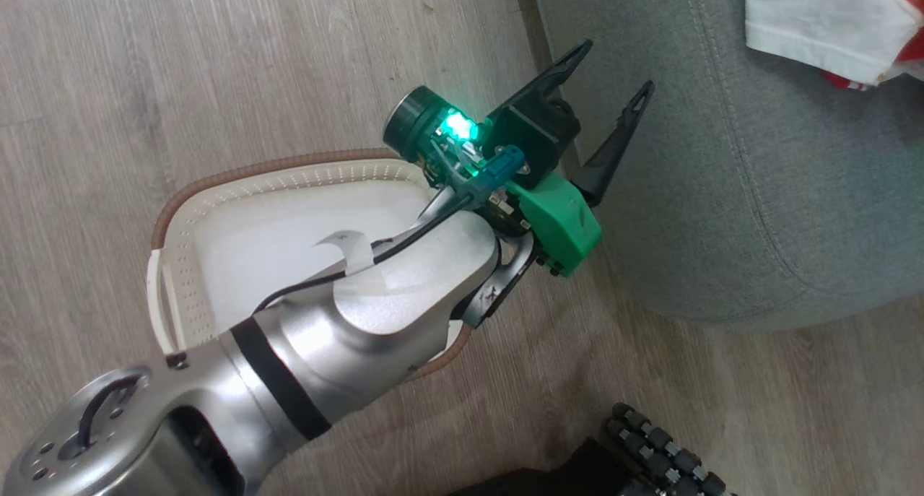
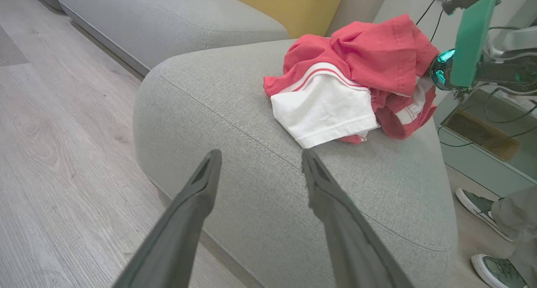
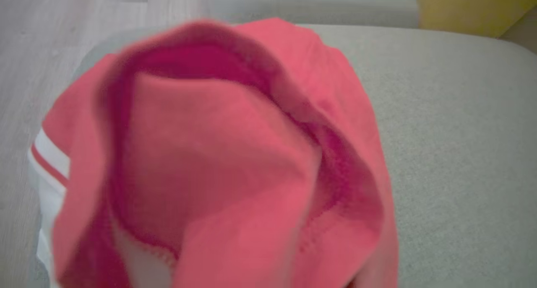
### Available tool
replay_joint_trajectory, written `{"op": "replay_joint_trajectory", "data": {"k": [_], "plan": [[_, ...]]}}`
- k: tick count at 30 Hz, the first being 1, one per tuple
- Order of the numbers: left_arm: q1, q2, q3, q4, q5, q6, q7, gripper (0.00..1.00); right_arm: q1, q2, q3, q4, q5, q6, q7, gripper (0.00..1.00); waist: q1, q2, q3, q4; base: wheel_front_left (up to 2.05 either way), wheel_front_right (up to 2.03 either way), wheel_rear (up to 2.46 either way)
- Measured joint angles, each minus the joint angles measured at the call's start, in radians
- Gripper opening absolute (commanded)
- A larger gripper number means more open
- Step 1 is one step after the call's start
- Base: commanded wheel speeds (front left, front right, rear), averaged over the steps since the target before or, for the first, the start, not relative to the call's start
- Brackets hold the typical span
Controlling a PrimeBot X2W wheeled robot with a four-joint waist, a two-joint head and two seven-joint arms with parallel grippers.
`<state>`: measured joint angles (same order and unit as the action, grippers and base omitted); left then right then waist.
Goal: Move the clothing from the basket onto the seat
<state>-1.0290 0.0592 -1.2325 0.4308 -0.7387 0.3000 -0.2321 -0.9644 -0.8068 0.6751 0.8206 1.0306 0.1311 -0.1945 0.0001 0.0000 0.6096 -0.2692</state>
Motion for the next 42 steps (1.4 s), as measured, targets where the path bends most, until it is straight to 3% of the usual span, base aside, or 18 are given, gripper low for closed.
{"op": "replay_joint_trajectory", "data": {"k": [3,4,5,6,24,34,42], "plan": [[-0.014,0.0,-0.016,0.002,-0.017,0.008,-0.009,1.0,-0.048,-0.005,0.097,0.029,0.081,0.0,0.088,0.0,0.0,0.0,-0.001,0.007,0.0,0.0,0.0],[-0.015,0.0,-0.017,0.002,-0.022,0.008,-0.009,1.0,-0.053,-0.008,0.118,0.032,0.096,0.0,0.103,0.27,0.0,0.0,-0.003,0.009,0.0,0.0,0.0],[-0.015,0.0,-0.018,0.003,-0.025,0.009,-0.012,1.0,-0.055,-0.012,0.135,0.035,0.114,0.0,0.117,0.78,0.0,0.0,-0.005,0.01,0.0,0.0,0.0],[-0.015,0.0,-0.018,0.003,-0.025,0.009,-0.012,1.0,-0.055,-0.012,0.135,0.035,0.114,0.0,0.117,1.0,0.0,0.0,-0.005,0.01,0.0,0.0,0.0],[0.064,-0.001,0.028,0.021,-0.051,-0.01,-0.02,1.0,-0.105,-0.024,0.361,0.085,0.301,0.0,0.435,1.0,-0.0001,0.0,-0.159,-0.001,0.0,0.0,0.0],[0.207,0.0,0.155,0.015,-0.002,-0.055,-0.02,1.0,-0.113,-0.061,0.459,0.001,0.3,0.0,0.434,1.0,-0.0001,0.0,-0.292,-0.019,0.0,0.0,0.0],[0.346,0.027,0.253,-0.05,0.034,-0.072,-0.02,1.0,-0.15,-0.108,0.509,-0.073,0.289,0.0,0.34,1.0,-0.0001,0.0001,-0.4,-0.027,0.0,0.0,0.0]]}}
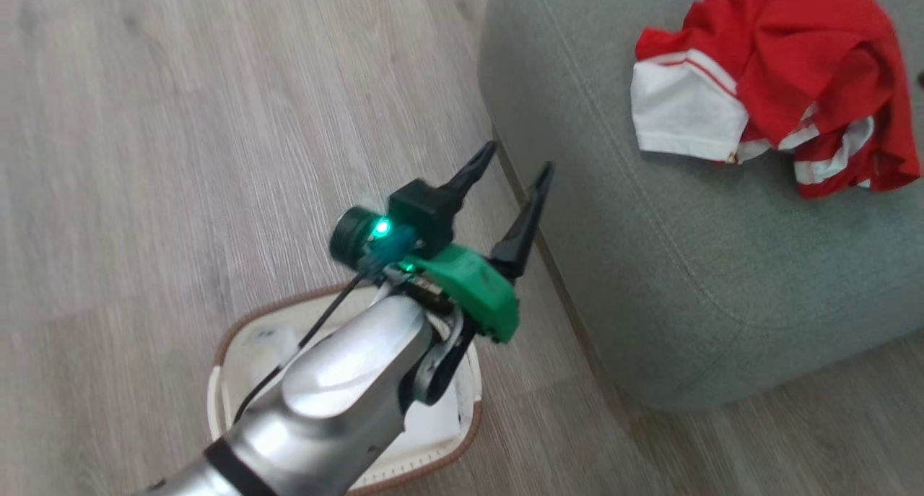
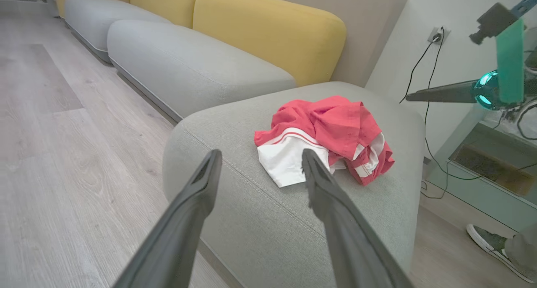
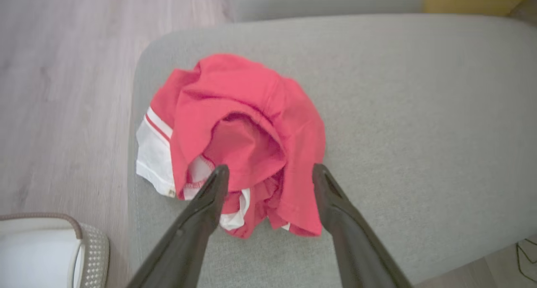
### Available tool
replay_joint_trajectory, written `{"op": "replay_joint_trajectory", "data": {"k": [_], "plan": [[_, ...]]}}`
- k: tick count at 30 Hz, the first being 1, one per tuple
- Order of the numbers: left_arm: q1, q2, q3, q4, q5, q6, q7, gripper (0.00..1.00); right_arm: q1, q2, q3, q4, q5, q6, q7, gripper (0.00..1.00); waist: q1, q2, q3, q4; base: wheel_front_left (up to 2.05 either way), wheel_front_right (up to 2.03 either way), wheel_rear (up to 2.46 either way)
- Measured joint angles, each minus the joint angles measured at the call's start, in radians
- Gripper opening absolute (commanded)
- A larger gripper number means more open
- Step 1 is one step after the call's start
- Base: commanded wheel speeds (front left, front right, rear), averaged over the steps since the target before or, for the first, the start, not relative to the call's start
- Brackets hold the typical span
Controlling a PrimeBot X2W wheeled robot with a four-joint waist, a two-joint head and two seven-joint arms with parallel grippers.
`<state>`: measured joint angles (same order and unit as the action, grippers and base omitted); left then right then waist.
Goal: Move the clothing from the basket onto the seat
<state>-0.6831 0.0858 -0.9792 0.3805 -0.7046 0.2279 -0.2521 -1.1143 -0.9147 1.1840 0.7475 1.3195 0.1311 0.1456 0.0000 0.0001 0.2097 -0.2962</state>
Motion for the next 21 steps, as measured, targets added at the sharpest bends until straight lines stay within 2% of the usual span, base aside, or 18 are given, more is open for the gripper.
{"op": "replay_joint_trajectory", "data": {"k": [9,11,14,17,21], "plan": [[0.134,0.054,0.112,-0.097,0.04,0.002,0.0,1.0,-0.002,-0.058,0.009,-0.085,-0.008,0.0,-0.25,1.0,0.0,0.0,-0.083,0.043,0.0,0.0,0.0],[0.162,0.068,0.135,-0.122,0.051,0.008,0.0,1.0,-0.001,-0.07,-0.001,-0.117,-0.014,0.0,-0.344,1.0,0.0,0.0,-0.096,0.059,0.0,0.0,0.0],[0.191,0.087,0.169,-0.158,0.082,0.017,0.0,1.0,0.004,-0.093,-0.028,-0.154,-0.051,0.0,-0.392,1.0,0.0,0.0,-0.107,0.084,0.0,0.0,0.0],[0.217,0.099,0.212,-0.207,0.116,0.028,0.0,1.0,0.058,-0.1,-0.117,-0.191,-0.078,0.0,-0.396,1.0,0.0,0.0,-0.115,0.108,0.0,0.0,0.0],[0.261,0.108,0.254,-0.247,0.14,0.038,0.0,1.0,0.167,-0.096,-0.325,-0.243,-0.156,0.0,-0.397,1.0,0.0,0.0,-0.119,0.135,0.0,0.0,0.0]]}}
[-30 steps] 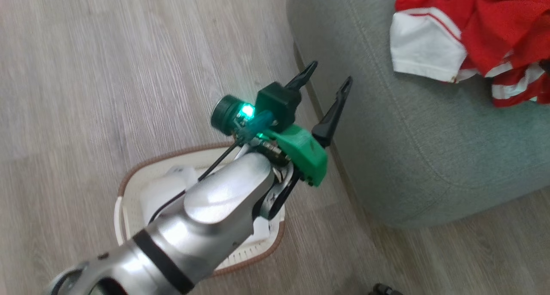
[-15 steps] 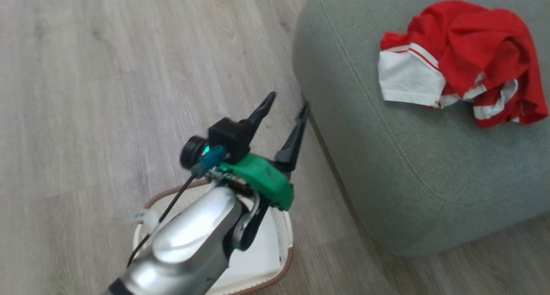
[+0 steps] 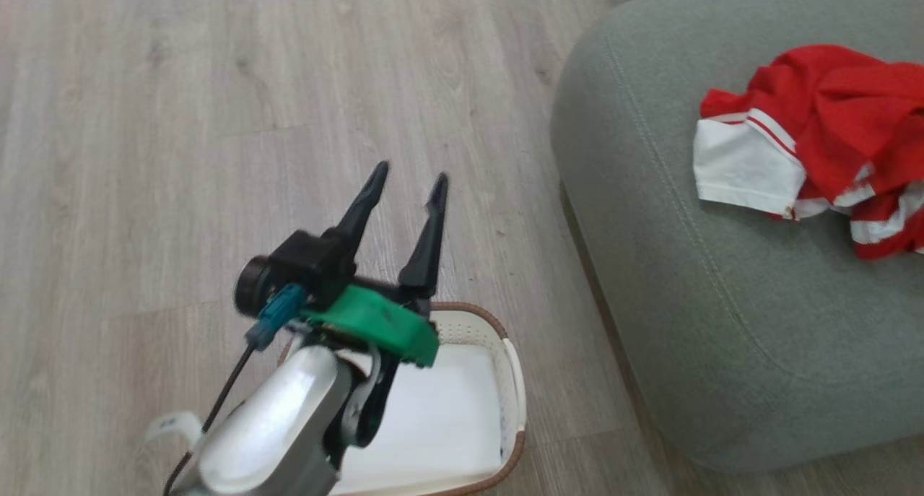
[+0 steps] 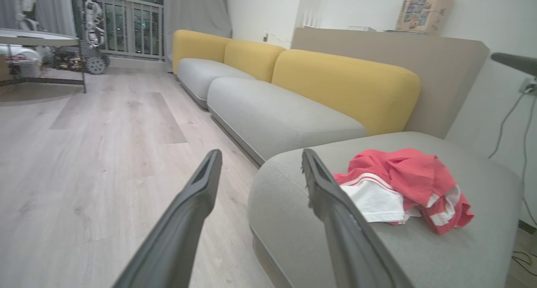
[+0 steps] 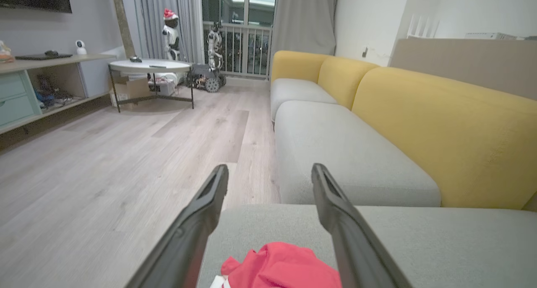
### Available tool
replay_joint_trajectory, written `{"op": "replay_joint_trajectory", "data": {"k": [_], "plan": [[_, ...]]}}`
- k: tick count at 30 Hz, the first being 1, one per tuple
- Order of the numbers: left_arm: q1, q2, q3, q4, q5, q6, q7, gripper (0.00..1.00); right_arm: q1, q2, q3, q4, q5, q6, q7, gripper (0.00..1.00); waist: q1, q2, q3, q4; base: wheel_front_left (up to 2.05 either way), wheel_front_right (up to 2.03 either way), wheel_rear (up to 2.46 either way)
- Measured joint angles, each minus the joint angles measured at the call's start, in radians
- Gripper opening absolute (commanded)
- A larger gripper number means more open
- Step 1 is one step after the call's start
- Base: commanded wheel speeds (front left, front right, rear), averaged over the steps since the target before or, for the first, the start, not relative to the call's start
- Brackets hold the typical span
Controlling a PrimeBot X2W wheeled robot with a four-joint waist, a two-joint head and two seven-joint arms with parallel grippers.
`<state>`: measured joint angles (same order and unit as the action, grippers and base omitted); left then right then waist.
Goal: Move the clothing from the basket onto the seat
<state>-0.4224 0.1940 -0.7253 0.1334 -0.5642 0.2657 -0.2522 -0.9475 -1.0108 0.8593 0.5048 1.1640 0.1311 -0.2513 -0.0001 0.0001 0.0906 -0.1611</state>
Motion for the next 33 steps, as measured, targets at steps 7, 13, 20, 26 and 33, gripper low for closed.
{"op": "replay_joint_trajectory", "data": {"k": [7,13,20,26,33], "plan": [[0.067,0.028,0.055,-0.03,0.029,0.018,0.0,1.0,0.265,0.093,-0.356,-0.081,-0.17,0.0,-0.001,1.0,0.0,0.0,-0.016,0.038,0.0,0.0,0.0],[0.135,0.052,0.121,-0.069,0.05,0.034,0.0,1.0,0.574,0.266,-0.625,-0.221,-0.341,0.0,-0.001,1.0,0.0,0.0,-0.028,0.079,0.0,0.0,0.0],[0.216,0.046,0.192,-0.105,0.057,0.032,0.0,1.0,0.785,0.428,-0.757,-0.35,-0.448,0.0,-0.001,1.0,0.0,0.0,-0.034,0.122,0.0,0.0,0.0],[0.279,0.01,0.277,-0.131,0.083,0.001,0.0,1.0,0.867,0.522,-0.772,-0.418,-0.505,0.0,-0.001,1.0,0.0,0.0,-0.035,0.156,0.0,0.0,0.0],[0.341,-0.022,0.34,-0.089,0.169,-0.038,0.0,1.0,0.931,0.593,-0.795,-0.454,-0.568,0.0,-0.001,1.0,0.0,0.0,-0.041,0.194,0.0,0.0,0.0]]}}
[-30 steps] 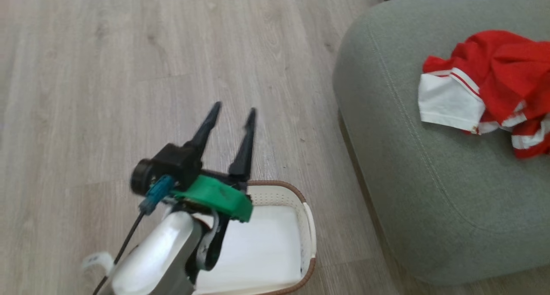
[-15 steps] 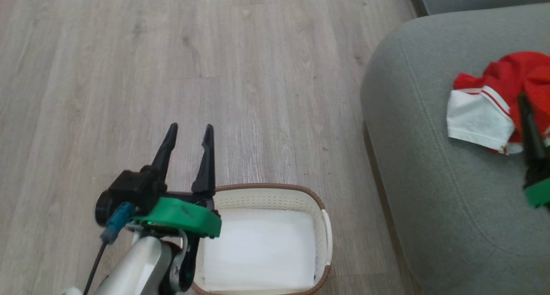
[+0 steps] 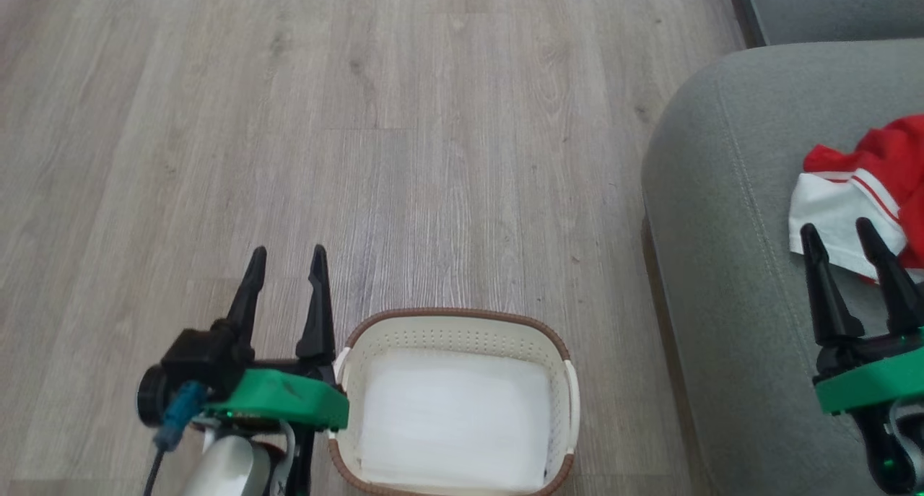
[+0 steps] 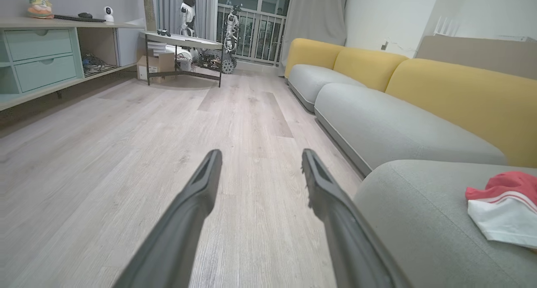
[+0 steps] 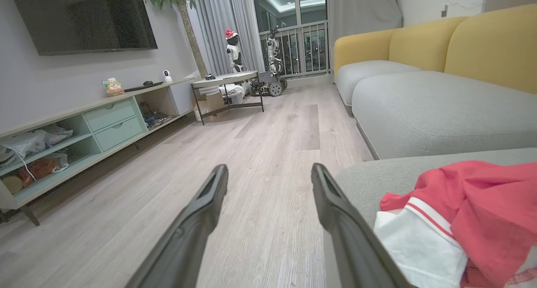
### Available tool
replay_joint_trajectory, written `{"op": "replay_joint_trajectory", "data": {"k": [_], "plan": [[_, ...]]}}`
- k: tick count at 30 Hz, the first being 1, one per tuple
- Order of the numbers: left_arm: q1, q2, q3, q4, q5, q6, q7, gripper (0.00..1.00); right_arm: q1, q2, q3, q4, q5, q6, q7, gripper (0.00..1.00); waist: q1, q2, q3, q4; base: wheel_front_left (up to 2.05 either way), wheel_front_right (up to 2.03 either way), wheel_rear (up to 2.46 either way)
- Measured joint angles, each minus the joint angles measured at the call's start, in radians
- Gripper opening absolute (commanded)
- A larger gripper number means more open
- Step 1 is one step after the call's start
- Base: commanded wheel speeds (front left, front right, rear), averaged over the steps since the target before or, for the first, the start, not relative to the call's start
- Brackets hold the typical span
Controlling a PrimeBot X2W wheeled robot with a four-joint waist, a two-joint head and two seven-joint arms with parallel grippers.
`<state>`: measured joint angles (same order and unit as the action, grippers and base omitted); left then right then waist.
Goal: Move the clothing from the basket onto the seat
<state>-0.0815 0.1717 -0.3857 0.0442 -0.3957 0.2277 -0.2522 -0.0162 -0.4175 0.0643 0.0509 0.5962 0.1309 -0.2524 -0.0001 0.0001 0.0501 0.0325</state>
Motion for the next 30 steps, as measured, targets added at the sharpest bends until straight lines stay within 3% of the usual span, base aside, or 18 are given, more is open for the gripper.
{"op": "replay_joint_trajectory", "data": {"k": [10,30], "plan": [[0.037,-0.055,0.075,0.052,0.082,-0.062,0.0,1.0,0.023,0.069,-0.051,-0.026,-0.08,0.0,0.0,1.0,0.0,0.0,-0.004,0.014,0.0,0.0,0.0],[0.046,-0.114,0.157,0.096,0.174,-0.158,0.0,1.0,0.033,0.071,-0.03,-0.025,-0.105,0.0,0.0,1.0,0.0,0.0,-0.01,-0.012,0.0,0.0,0.0]]}}
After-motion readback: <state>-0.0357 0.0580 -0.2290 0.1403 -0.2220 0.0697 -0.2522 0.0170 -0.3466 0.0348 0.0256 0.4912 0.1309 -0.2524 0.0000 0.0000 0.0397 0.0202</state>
